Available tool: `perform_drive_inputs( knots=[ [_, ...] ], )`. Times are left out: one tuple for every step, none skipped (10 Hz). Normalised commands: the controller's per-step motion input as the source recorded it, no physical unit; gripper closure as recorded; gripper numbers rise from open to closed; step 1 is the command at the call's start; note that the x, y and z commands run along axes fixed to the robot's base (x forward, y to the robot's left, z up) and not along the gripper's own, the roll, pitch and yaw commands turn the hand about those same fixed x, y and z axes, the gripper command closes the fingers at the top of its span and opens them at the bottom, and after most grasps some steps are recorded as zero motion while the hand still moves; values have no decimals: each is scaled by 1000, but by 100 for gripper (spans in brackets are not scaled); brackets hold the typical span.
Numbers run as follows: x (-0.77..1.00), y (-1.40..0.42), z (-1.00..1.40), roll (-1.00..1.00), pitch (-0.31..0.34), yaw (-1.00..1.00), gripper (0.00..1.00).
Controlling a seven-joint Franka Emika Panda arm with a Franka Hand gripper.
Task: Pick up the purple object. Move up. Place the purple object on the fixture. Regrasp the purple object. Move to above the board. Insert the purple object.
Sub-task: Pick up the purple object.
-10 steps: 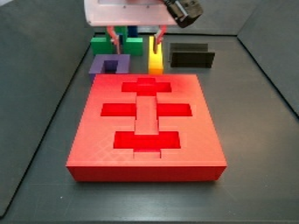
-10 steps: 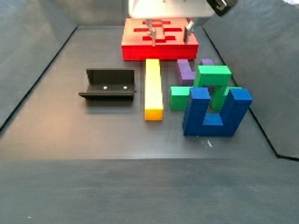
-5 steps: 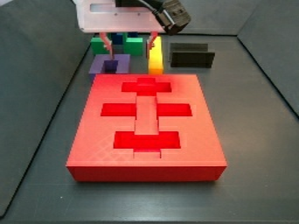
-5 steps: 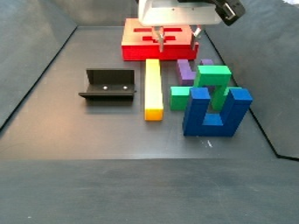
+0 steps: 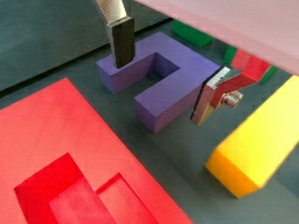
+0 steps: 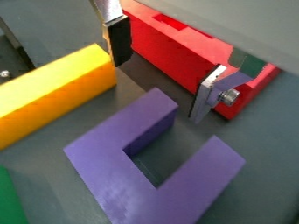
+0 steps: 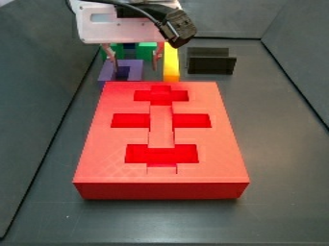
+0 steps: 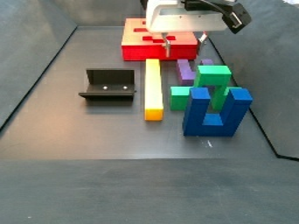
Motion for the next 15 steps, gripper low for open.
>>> perform_drive_inputs(
  knots=[
    [-169,0,-120,0,-37,0,0],
    [-137,0,-83,0,-33,0,0],
    [-120,0,-51,0,-20,0,0],
    [-126,0,-49,0,-20,0,0],
    [0,0,-29,0,-11,0,0],
    [0,0,-54,-7,-14,0,0],
    [0,0,-57,-27,-34,-17,0],
    [286,9,-71,-41,-13,-129,0],
    [426,46,-89,-54,0,-274,0],
    [383,37,-51,-69,-3,-326,0],
    [369,20,-23,-74,-19,-306,0],
    [254,23,-26,-61,-29,-280,0],
    [0,14,-46,-16,-11,-157,0],
    [-183,0,-86,-16,-67,-51,0],
    [-49,0,-163,-36,-121,0,0]
  ],
)
